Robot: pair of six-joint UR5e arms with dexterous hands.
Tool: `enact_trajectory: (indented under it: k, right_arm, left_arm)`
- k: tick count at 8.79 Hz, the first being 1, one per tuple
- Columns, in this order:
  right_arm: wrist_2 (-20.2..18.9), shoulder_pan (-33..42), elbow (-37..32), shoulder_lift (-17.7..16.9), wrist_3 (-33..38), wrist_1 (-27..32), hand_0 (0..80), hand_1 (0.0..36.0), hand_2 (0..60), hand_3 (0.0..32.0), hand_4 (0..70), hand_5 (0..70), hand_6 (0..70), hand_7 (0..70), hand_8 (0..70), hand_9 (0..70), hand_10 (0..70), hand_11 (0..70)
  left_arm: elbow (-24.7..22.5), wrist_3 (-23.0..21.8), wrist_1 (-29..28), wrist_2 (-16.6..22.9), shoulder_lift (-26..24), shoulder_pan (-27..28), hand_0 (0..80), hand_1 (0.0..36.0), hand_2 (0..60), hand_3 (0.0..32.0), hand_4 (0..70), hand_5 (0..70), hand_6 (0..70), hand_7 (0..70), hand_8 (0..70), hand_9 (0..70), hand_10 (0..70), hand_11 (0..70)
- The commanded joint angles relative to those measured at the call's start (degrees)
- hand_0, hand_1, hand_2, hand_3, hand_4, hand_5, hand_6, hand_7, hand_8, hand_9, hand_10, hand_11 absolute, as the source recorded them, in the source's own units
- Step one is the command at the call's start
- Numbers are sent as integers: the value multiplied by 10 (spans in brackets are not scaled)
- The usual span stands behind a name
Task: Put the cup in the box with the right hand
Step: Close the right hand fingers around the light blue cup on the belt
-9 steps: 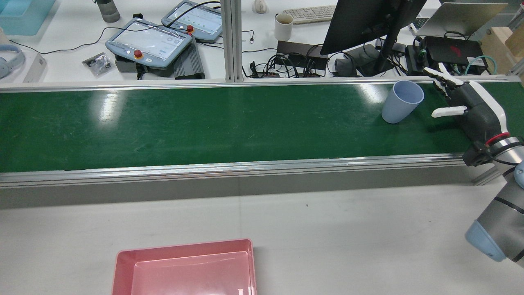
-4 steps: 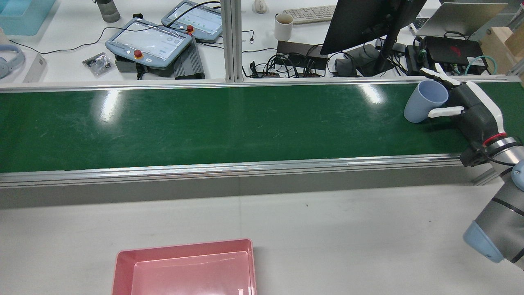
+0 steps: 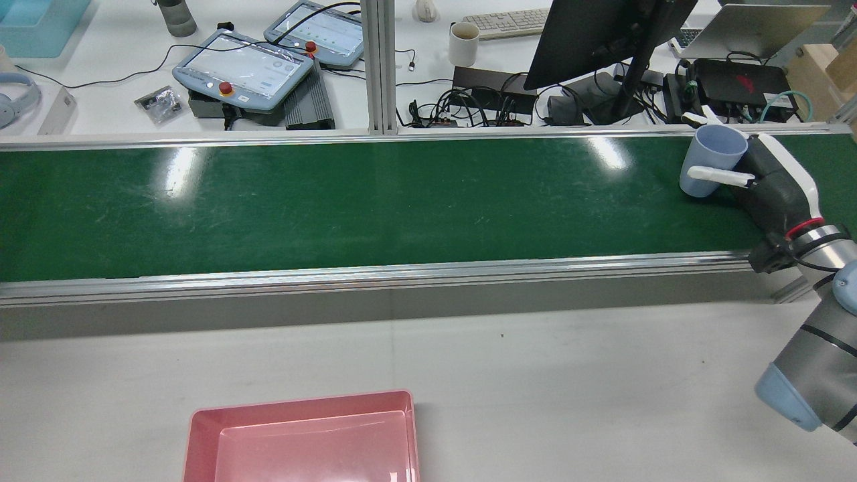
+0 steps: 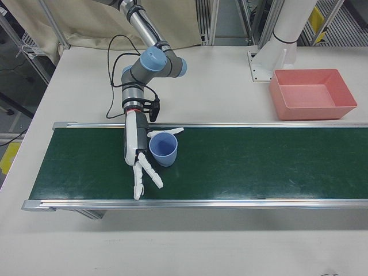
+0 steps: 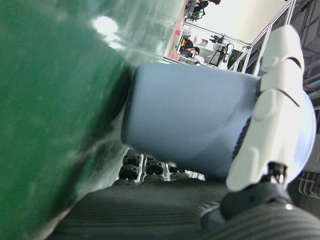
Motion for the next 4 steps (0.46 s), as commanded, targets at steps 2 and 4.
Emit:
enact_trajectory:
  k: [2,4]
  right_arm:
    - [1,2,30,-2,-1,-1,511,284,600,0,393,170,352,700,672,700,437,626]
    - [17,12,92,-7,-15,-1,583,314,600,0,238,208,410,700,700,700,487,700]
  left_arm:
    - [1,0,0,-1,0,0,0,0,0,0,0,0,0,0,0,0,0,0]
    - [1,0,0,0,-1,0,0,0,0,0,0,0,0,0,0,0,0,0]
